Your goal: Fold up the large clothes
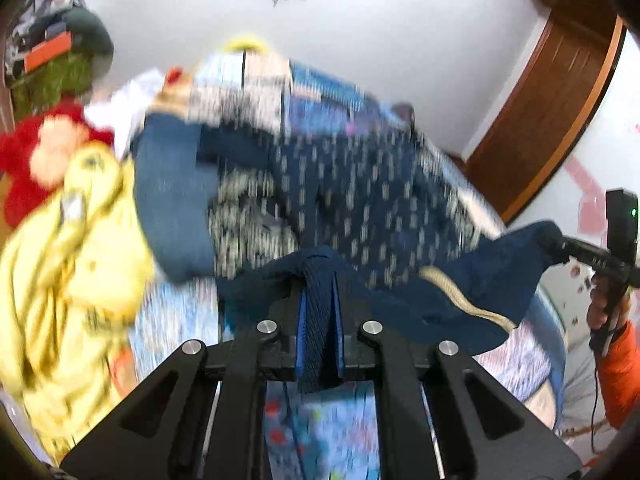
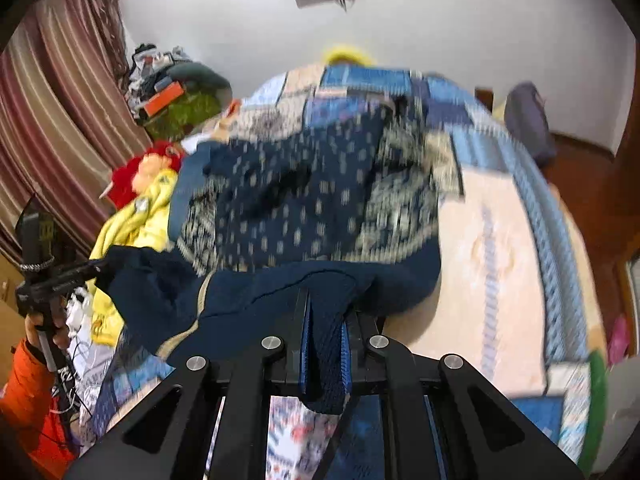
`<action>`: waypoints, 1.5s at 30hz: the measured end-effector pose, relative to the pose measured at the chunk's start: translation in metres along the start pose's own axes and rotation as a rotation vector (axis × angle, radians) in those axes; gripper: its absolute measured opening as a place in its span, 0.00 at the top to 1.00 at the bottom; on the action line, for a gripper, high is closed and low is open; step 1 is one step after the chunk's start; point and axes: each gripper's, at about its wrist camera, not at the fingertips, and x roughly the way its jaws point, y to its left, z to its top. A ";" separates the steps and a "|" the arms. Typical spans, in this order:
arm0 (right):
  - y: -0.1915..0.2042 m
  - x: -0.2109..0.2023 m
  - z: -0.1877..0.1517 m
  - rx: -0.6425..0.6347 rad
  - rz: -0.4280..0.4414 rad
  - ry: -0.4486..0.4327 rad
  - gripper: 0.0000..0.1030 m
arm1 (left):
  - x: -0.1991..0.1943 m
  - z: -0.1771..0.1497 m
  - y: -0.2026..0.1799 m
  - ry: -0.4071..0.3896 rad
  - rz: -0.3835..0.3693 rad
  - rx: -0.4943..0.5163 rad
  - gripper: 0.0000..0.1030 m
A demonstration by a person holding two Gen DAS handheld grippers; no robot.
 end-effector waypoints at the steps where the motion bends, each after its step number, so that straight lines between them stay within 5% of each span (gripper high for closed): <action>1: 0.000 -0.001 0.010 -0.006 -0.008 -0.019 0.91 | 0.000 0.010 0.001 -0.021 0.001 0.002 0.90; 9: -0.012 0.028 0.107 -0.012 -0.070 -0.125 0.92 | 0.030 0.106 0.014 -0.145 0.045 -0.008 0.91; 16: -0.034 0.109 0.185 0.020 -0.136 -0.120 0.92 | 0.109 0.158 0.061 -0.126 0.118 -0.120 0.91; 21: -0.057 0.191 0.217 0.055 -0.181 -0.046 0.92 | 0.176 0.168 0.085 -0.054 0.200 -0.154 0.91; 28: -0.092 0.271 0.219 0.103 -0.225 0.070 0.91 | 0.246 0.149 0.125 0.067 0.247 -0.222 0.89; 34: -0.107 0.254 0.223 0.135 -0.201 0.067 0.91 | 0.242 0.157 0.113 0.094 0.282 -0.160 0.86; 36: -0.110 0.233 0.228 0.108 -0.372 0.014 0.91 | 0.231 0.165 0.108 0.105 0.275 -0.140 0.83; 38: -0.114 0.209 0.233 0.095 -0.432 -0.041 0.91 | 0.216 0.172 0.102 0.096 0.270 -0.120 0.74; 39: -0.115 0.196 0.234 0.102 -0.388 -0.049 0.91 | 0.203 0.177 0.097 0.076 0.261 -0.110 0.69; 41: -0.115 0.179 0.235 0.103 -0.296 -0.049 0.91 | 0.180 0.184 0.088 0.015 0.274 -0.095 0.36; 45: -0.088 0.159 0.222 0.011 -0.239 -0.027 0.91 | 0.145 0.190 0.073 -0.064 0.272 -0.071 0.32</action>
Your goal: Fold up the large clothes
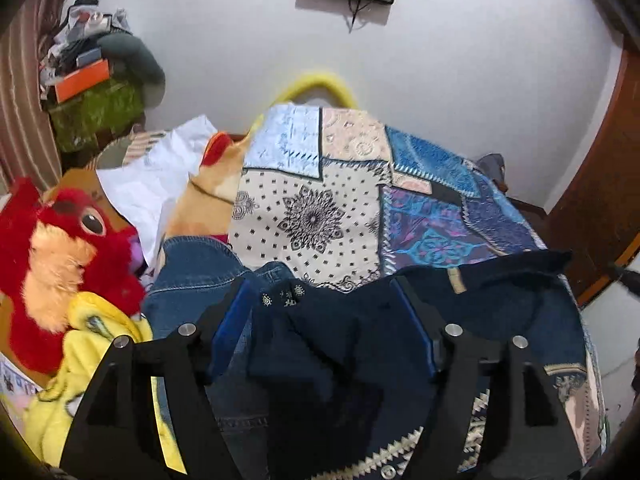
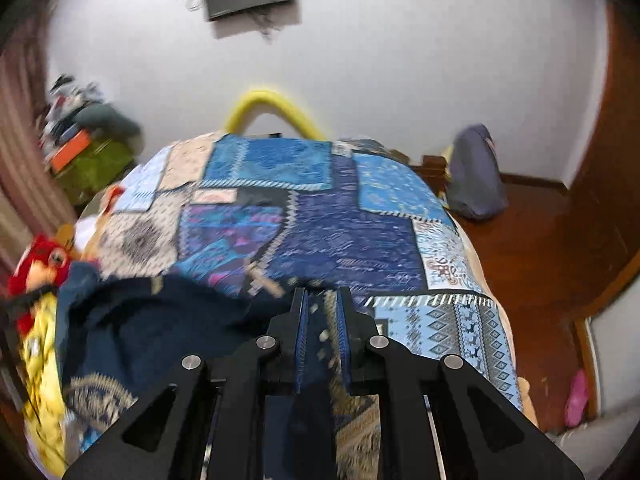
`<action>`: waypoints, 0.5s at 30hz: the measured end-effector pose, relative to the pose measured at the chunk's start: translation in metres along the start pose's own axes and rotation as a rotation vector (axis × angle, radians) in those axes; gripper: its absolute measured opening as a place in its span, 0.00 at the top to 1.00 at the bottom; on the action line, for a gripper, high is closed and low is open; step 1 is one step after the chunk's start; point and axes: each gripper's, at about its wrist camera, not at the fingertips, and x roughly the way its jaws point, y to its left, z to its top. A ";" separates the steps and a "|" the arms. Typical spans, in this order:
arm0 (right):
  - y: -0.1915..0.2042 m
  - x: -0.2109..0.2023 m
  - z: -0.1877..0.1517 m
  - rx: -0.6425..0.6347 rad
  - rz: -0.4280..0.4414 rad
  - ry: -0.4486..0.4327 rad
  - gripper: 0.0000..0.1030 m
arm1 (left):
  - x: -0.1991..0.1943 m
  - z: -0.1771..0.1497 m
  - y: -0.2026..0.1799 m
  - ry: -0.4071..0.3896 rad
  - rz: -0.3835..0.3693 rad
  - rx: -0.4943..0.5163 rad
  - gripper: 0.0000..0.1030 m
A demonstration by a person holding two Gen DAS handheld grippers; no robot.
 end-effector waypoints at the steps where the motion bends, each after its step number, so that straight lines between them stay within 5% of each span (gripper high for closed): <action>1: 0.007 -0.002 -0.004 -0.021 0.012 0.011 0.91 | -0.003 -0.001 -0.002 0.008 -0.011 0.007 0.32; 8: 0.075 0.007 -0.051 -0.152 0.126 0.094 0.91 | 0.027 -0.054 -0.033 0.180 -0.099 0.108 0.31; 12: 0.119 0.030 -0.068 -0.234 0.196 0.149 0.91 | 0.068 -0.089 -0.056 0.245 -0.045 0.207 0.31; 15: 0.142 0.054 -0.074 -0.290 0.173 0.168 0.91 | 0.091 -0.085 -0.055 0.235 -0.026 0.176 0.31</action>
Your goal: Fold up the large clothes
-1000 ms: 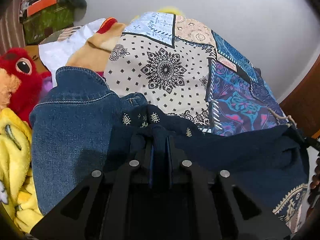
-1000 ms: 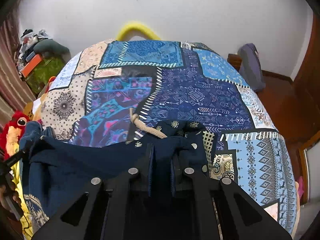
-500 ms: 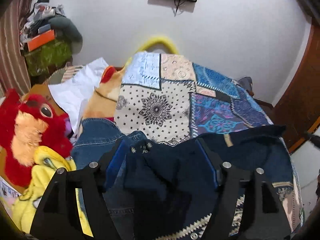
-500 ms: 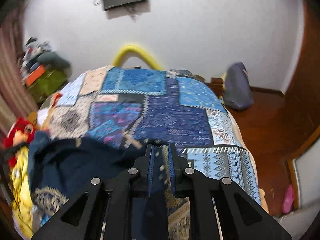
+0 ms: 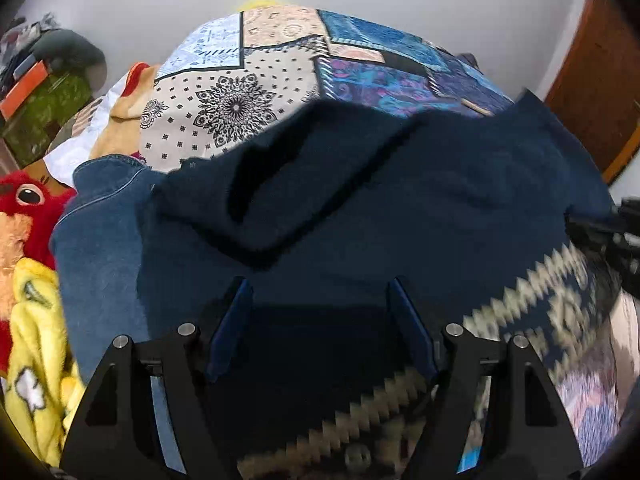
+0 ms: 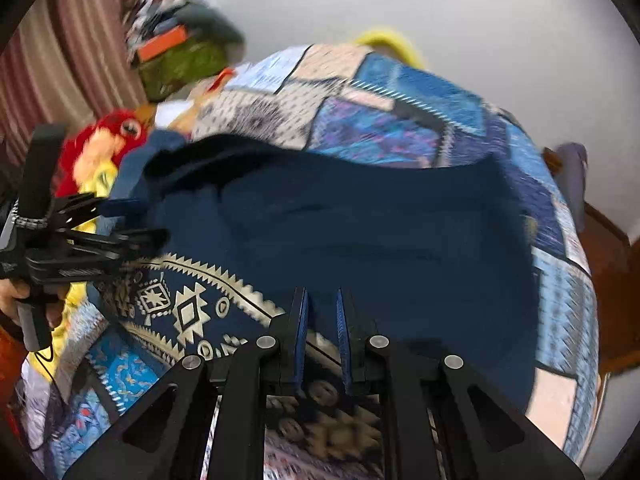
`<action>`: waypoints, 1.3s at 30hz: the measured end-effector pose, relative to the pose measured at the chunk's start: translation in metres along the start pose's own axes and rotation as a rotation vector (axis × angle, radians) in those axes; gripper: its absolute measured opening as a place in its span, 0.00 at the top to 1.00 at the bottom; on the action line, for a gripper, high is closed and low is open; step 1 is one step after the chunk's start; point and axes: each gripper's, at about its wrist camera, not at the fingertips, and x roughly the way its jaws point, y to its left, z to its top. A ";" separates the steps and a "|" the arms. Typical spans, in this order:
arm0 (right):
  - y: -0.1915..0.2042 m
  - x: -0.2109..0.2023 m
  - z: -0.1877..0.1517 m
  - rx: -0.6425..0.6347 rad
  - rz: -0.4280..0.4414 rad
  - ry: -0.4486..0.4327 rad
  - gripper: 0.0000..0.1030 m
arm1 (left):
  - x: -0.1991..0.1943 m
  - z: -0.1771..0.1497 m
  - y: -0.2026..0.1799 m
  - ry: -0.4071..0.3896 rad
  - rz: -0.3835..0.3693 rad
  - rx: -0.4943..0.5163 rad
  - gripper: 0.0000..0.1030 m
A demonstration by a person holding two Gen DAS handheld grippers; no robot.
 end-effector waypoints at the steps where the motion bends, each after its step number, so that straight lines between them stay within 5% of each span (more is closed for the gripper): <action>1: 0.001 0.009 0.003 -0.005 -0.022 0.002 0.91 | 0.003 0.007 0.003 -0.017 0.006 -0.022 0.31; 11: -0.056 0.027 0.038 0.184 -0.093 -0.022 0.91 | -0.001 0.062 0.052 -0.128 0.224 -0.125 0.33; 14: -0.047 0.010 0.036 0.151 -0.088 -0.050 0.91 | -0.017 0.057 0.061 -0.141 0.176 -0.172 0.33; 21: 0.013 -0.010 0.008 -0.005 -0.007 -0.034 0.91 | -0.040 0.009 0.010 -0.068 0.062 0.018 0.33; 25: 0.036 0.007 -0.014 -0.107 -0.165 0.011 0.91 | -0.032 -0.025 -0.026 -0.008 0.033 0.097 0.33; 34: 0.004 0.001 -0.057 -0.117 -0.305 0.039 0.91 | -0.022 -0.065 -0.010 -0.005 0.119 0.047 0.21; 39: -0.031 -0.014 -0.077 -0.062 -0.351 0.052 0.91 | -0.029 -0.088 0.011 0.014 0.236 0.057 0.22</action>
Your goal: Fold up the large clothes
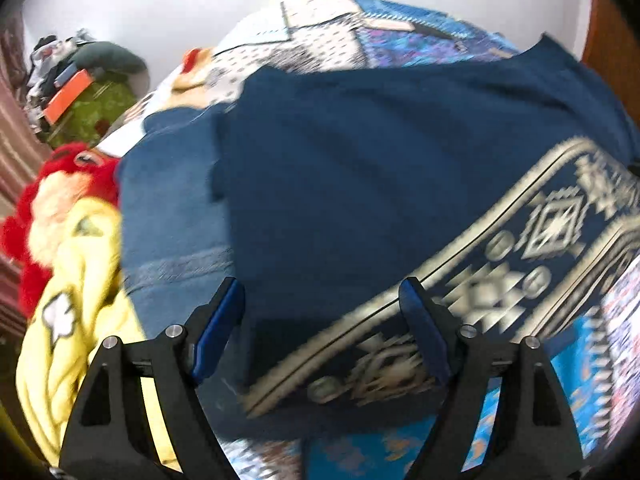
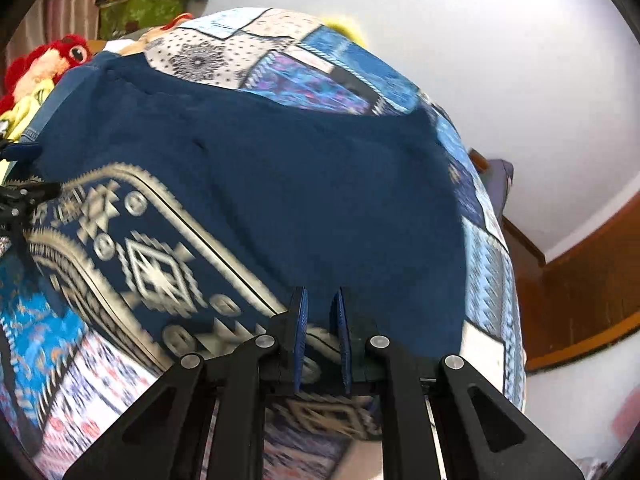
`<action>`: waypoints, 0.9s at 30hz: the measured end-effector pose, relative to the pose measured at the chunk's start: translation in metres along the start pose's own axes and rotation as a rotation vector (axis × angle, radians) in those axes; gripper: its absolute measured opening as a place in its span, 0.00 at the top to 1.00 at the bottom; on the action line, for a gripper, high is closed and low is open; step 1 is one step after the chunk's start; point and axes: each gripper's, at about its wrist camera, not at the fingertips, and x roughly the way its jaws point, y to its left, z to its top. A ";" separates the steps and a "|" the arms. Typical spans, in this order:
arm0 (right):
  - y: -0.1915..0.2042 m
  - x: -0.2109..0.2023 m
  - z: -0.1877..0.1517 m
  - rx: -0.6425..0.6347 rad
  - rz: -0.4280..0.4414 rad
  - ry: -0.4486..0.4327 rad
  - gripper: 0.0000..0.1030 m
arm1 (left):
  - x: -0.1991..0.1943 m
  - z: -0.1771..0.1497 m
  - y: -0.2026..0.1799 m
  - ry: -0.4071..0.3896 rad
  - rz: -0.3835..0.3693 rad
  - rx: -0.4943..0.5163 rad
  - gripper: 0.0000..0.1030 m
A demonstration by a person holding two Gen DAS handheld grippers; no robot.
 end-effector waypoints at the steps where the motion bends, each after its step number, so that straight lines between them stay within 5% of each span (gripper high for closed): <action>1: -0.008 0.002 -0.005 0.018 -0.018 0.016 0.91 | 0.001 -0.005 0.007 0.014 0.007 -0.011 0.21; 8: -0.059 0.000 -0.043 0.153 0.084 0.064 0.91 | -0.035 -0.032 0.062 -0.013 -0.013 -0.200 0.22; 15: -0.050 -0.007 -0.049 0.095 -0.071 0.073 0.91 | -0.066 -0.057 0.071 -0.016 -0.214 -0.325 0.22; 16: -0.051 -0.006 -0.052 0.093 -0.110 0.079 0.83 | -0.065 -0.057 0.067 -0.008 -0.248 -0.335 0.22; 19: -0.070 -0.011 -0.066 0.145 -0.204 0.052 0.10 | -0.058 -0.061 0.054 0.026 -0.382 -0.376 0.22; 22: -0.097 -0.013 -0.080 0.232 -0.097 0.105 0.05 | -0.042 -0.059 0.040 0.060 -0.489 -0.429 0.22; 27: -0.109 -0.034 -0.086 0.221 -0.095 0.066 0.05 | -0.012 -0.053 0.026 0.095 -0.662 -0.555 0.22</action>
